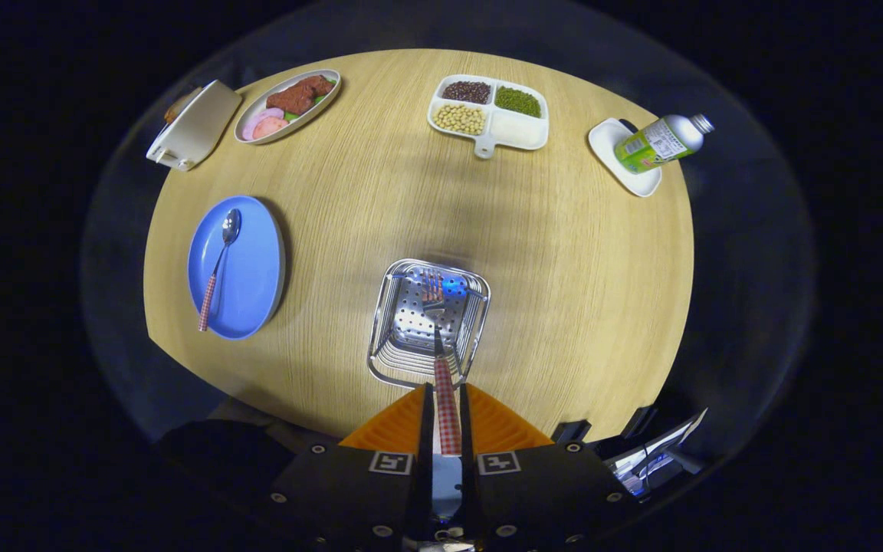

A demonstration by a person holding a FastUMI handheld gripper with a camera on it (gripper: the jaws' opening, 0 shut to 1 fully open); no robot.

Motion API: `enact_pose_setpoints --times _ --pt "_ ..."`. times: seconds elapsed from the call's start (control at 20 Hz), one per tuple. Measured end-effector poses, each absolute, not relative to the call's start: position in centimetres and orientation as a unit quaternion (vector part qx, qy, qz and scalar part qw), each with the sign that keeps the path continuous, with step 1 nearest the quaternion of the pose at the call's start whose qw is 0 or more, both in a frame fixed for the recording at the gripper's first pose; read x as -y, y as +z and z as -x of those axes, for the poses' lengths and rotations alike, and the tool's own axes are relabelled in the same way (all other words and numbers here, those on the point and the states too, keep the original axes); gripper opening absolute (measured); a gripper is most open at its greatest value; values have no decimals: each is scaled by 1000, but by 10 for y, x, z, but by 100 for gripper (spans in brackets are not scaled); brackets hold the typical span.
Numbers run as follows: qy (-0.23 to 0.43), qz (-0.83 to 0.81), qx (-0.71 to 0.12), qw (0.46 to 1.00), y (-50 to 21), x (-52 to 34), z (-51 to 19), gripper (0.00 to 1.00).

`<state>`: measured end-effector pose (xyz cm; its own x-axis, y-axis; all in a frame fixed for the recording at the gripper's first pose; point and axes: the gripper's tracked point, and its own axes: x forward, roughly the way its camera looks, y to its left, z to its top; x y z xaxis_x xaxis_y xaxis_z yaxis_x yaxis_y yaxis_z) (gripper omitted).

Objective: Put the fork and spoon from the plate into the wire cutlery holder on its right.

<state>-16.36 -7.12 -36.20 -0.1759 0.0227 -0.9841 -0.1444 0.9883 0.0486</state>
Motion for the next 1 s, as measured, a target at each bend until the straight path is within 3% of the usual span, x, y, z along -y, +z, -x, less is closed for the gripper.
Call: enact_pose_setpoints --times 0.2,0.3,0.45,0.55,0.65,1.0 --pt "51 -16 -724 688 -346 50 146 20" --pt "48 -36 -703 709 -337 39 139 34" --pt "45 -58 -680 730 -329 18 133 66" --pt "48 -73 -664 743 -325 0 129 77" --pt "55 -73 -646 758 -324 -19 124 83" --pt "91 -59 -597 795 -333 -96 123 85"
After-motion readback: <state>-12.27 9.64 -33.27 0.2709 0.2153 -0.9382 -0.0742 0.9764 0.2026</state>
